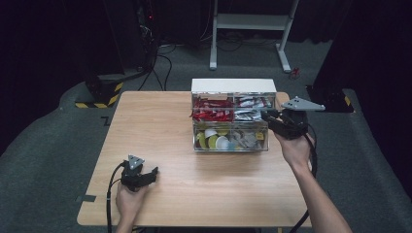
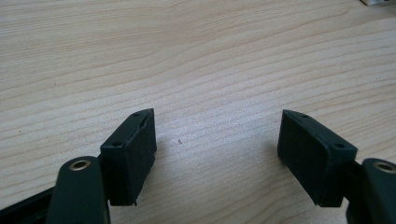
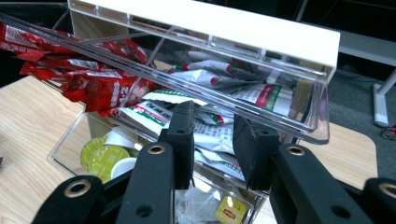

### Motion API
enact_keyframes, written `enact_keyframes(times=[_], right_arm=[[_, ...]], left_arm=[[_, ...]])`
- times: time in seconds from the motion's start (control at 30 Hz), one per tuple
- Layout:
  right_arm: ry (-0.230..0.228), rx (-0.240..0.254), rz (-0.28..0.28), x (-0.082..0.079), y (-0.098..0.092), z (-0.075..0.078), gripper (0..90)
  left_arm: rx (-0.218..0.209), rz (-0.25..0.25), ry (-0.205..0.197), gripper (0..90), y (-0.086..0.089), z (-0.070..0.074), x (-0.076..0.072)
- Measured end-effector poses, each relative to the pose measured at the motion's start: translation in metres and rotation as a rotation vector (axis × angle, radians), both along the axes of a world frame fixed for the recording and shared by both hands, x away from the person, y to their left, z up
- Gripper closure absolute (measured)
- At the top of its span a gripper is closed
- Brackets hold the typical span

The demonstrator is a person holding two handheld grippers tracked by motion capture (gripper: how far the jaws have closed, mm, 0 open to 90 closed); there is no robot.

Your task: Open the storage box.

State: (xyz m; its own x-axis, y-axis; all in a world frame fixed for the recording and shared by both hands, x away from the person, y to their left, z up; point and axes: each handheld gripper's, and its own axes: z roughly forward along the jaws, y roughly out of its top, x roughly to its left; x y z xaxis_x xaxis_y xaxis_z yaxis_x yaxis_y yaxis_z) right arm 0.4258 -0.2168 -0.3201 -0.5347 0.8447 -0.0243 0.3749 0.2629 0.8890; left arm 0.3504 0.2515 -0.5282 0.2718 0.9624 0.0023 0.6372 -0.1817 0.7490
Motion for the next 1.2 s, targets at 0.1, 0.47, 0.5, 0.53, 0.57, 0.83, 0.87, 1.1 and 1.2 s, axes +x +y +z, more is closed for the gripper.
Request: enact_keyframes(times=[0.1,0.47,0.5,0.53,0.57,0.83,0.87,1.1,1.2], right_arm=[[-0.001,0.001,0.0,0.001,0.0,0.004,69.0],[-0.019,0.003,-0.005,0.006,0.002,0.014,68.9],[-0.02,0.003,-0.005,0.007,0.002,0.015,68.9],[-0.02,0.003,-0.005,0.007,0.002,0.015,68.9],[-0.023,0.005,-0.006,0.008,0.002,0.017,68.9],[-0.027,0.013,-0.007,0.011,0.003,0.019,68.9],[-0.025,0.01,-0.007,0.012,0.003,0.019,68.9],[-0.015,0.008,-0.006,0.014,0.003,0.024,69.0],[-0.021,0.011,-0.006,0.016,0.004,0.026,69.0]], left_arm=[[-0.001,0.001,0.001,28.4,0.0,0.0,0.0],[-0.003,0.0,0.001,28.6,0.0,0.0,0.0],[-0.003,0.001,0.001,28.5,0.0,0.0,0.0],[-0.003,0.001,0.001,28.5,0.0,0.0,0.0],[-0.003,0.0,0.001,28.5,0.0,0.0,0.0],[-0.002,0.001,0.0,29.1,0.0,0.0,0.0],[-0.002,0.001,0.0,29.1,0.0,0.0,0.0],[-0.003,-0.003,0.0,30.1,0.001,0.0,0.0],[-0.01,0.001,-0.001,31.5,0.001,0.0,0.0]])
